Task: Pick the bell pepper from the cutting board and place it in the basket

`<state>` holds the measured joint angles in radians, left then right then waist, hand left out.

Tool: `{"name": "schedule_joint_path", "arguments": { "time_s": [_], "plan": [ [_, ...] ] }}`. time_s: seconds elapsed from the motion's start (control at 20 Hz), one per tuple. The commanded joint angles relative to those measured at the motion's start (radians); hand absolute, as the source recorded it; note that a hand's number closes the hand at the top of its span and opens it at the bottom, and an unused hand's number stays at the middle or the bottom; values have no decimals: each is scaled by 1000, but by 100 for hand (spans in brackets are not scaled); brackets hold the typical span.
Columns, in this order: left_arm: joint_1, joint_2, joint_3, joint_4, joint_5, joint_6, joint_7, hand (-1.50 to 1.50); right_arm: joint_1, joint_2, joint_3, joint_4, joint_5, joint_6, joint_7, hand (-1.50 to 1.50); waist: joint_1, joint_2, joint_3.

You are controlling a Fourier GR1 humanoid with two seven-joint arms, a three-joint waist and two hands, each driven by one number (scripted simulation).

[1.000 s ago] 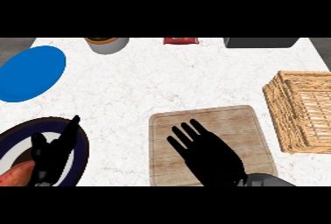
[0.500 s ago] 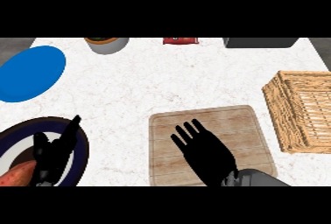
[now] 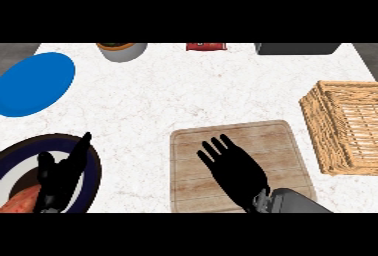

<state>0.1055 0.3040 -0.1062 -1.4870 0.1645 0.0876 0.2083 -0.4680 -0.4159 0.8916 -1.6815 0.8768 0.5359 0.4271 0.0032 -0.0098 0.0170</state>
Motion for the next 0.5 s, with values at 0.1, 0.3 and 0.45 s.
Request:
{"name": "schedule_joint_path", "arguments": {
  "time_s": [0.1,0.3,0.45],
  "plan": [
    [28,-27,-1,86,-3,-4,15,0,-6,-16,3,12,44,-3,-76,150,0,11,-17],
    [30,-34,-12,66,-17,13,64,0,-53,-13,47,54,126,-55,-137,150,4,11,-17],
    [97,-19,6,10,3,-15,27,0,-10,-86,51,38,169,-106,-187,150,5,9,-17]
  ]
}}
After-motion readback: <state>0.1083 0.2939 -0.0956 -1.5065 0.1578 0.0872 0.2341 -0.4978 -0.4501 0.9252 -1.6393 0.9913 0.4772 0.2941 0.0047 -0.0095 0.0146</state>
